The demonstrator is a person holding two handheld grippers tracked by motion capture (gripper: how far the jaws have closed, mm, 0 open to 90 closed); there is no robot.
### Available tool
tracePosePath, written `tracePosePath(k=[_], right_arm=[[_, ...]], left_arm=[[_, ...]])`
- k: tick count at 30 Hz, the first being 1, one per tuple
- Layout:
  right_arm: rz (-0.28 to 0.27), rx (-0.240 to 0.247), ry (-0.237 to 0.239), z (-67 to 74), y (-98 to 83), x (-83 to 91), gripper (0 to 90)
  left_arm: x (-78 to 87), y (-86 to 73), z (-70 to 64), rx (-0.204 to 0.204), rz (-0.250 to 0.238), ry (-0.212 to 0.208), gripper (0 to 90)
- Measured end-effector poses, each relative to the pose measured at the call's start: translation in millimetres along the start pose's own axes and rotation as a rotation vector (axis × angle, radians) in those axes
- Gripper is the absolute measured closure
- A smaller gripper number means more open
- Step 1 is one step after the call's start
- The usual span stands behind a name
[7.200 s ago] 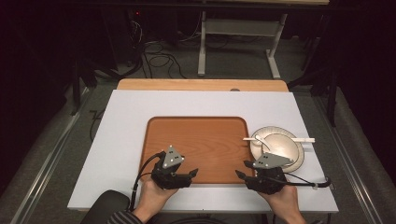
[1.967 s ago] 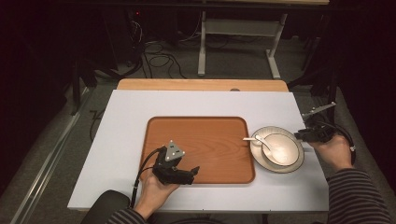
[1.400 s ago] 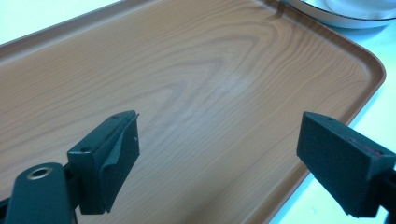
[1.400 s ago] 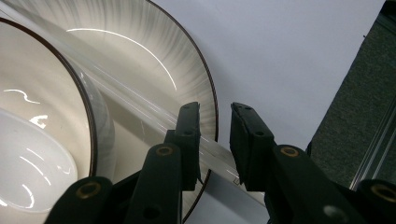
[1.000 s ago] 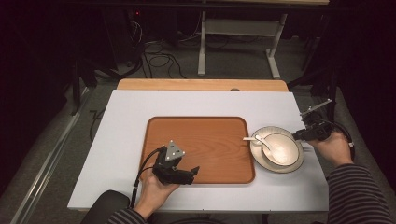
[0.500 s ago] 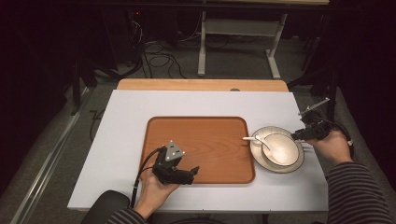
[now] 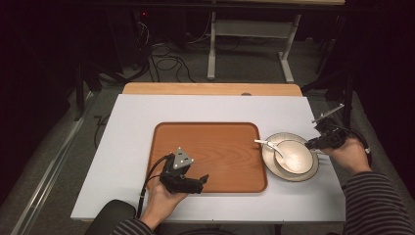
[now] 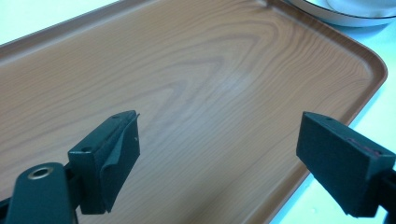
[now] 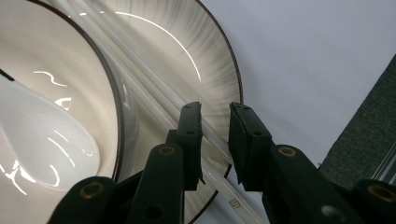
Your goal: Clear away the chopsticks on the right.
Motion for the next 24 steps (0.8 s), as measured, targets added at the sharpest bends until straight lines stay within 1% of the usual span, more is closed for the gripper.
tracePosePath(k=[3,6,9,17,21,24], right_arm=[[0.001,0.011,0.002,1.0,-0.4,0.1,77.3],[0.013,0.032,0.005,4.2,-2.9,0.6,79.0],[0.022,0.040,0.004,5.8,-4.4,0.9,79.4],[0.016,0.031,0.006,5.8,-2.1,-1.0,77.5],[0.019,0.027,0.007,6.0,-1.1,-2.1,77.8],[0.021,0.034,0.003,5.8,-2.1,-1.7,79.9]], left_arm=[[0.0,0.0,-0.1,-0.001,0.000,-0.001,14.0],[-0.1,0.0,-0.4,-0.002,0.000,-0.002,14.1],[0.0,0.0,-0.7,-0.004,0.000,-0.003,14.1],[-0.2,0.1,-0.4,-0.002,0.000,-0.004,14.1],[-0.1,0.0,-0.4,-0.002,0.000,-0.004,14.1],[0.1,-0.1,-0.2,-0.002,0.001,-0.004,14.1]])
Point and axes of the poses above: each handheld gripper's, and its own axes: x roughly backward along the jaws, y roughly out of its top, z roughly to its left, the point moved 10 cm from there along -x, roughly forward along the jaws, and after that the axes turned 15 degrees about z, right-handed, at the moved point
